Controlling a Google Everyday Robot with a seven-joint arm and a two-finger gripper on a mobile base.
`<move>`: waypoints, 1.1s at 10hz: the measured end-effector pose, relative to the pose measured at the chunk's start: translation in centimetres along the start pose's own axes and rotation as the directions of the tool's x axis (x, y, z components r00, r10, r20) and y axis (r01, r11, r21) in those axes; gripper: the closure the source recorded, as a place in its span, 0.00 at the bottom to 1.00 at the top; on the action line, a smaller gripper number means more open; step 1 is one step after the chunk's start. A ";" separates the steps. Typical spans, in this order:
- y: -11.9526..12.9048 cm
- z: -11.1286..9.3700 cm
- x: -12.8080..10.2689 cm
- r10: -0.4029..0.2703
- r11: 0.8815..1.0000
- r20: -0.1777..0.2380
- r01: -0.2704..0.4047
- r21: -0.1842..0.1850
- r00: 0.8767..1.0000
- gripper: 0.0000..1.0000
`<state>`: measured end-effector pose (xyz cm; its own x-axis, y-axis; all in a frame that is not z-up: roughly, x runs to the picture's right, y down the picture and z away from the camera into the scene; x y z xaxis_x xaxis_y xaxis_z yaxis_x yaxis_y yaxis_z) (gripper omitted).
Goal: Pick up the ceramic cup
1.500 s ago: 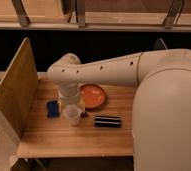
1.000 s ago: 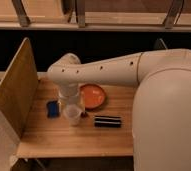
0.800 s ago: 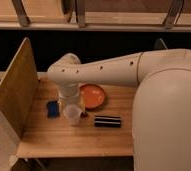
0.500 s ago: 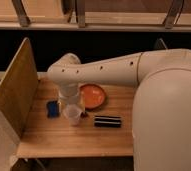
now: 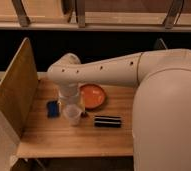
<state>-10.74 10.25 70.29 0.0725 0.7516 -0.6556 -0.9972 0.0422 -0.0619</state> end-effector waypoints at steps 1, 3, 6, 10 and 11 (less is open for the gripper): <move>0.0 0.0 0.0 0.000 1.000 0.000 0.000 0.000 1.000 0.35; 0.0 0.0 0.0 0.000 1.000 0.000 0.000 0.000 1.000 0.35; -0.1 -0.1 -0.2 -0.011 1.000 0.010 0.011 0.017 1.000 0.35; 0.2 0.9 -2.0 -0.126 0.980 0.056 0.115 0.162 0.990 0.35; 0.2 1.3 -2.2 -0.133 0.978 0.054 0.121 0.172 0.990 0.35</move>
<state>-11.13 9.45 72.76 0.2028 0.7741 -0.5997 -0.9693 0.2458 -0.0106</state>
